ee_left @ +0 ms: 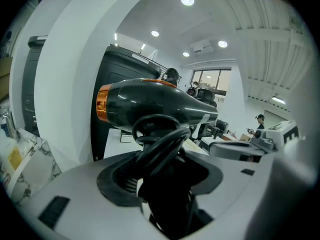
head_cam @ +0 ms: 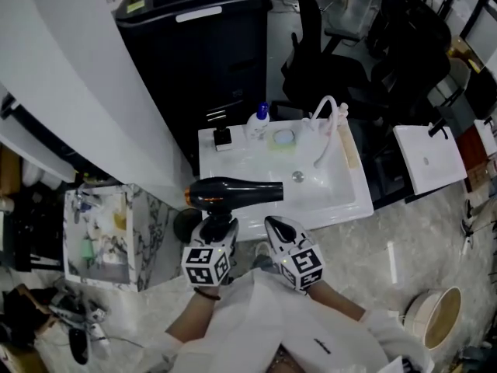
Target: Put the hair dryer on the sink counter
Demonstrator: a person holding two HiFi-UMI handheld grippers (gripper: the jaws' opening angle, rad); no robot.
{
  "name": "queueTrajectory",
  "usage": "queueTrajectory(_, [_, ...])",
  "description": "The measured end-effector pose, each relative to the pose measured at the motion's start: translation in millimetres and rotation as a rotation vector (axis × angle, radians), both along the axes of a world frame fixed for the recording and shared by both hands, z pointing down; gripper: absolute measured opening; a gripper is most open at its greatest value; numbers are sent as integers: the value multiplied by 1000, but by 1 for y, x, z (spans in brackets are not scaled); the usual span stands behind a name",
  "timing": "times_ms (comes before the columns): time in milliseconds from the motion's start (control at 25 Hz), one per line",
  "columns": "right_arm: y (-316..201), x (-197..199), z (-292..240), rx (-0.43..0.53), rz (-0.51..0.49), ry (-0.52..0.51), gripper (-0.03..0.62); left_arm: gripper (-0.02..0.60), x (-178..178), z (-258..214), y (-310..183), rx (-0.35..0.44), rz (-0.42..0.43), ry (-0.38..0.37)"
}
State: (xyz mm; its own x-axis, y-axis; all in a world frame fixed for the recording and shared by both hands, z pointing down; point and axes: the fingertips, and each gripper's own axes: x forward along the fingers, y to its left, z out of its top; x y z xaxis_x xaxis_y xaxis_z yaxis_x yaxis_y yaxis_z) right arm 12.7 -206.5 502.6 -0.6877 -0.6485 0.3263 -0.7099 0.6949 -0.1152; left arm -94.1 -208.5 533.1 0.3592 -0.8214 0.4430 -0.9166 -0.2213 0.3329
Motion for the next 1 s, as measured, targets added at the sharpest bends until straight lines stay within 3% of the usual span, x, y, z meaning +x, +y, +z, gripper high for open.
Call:
queueTrajectory(560, [-82,9,28,-68,-112,-6,17,252,18,23,-86,-59,-77,-44])
queueTrajectory(1000, [-115,-5,48,-98,-64,16,17,252,10,57,-121,-119,-60,-38])
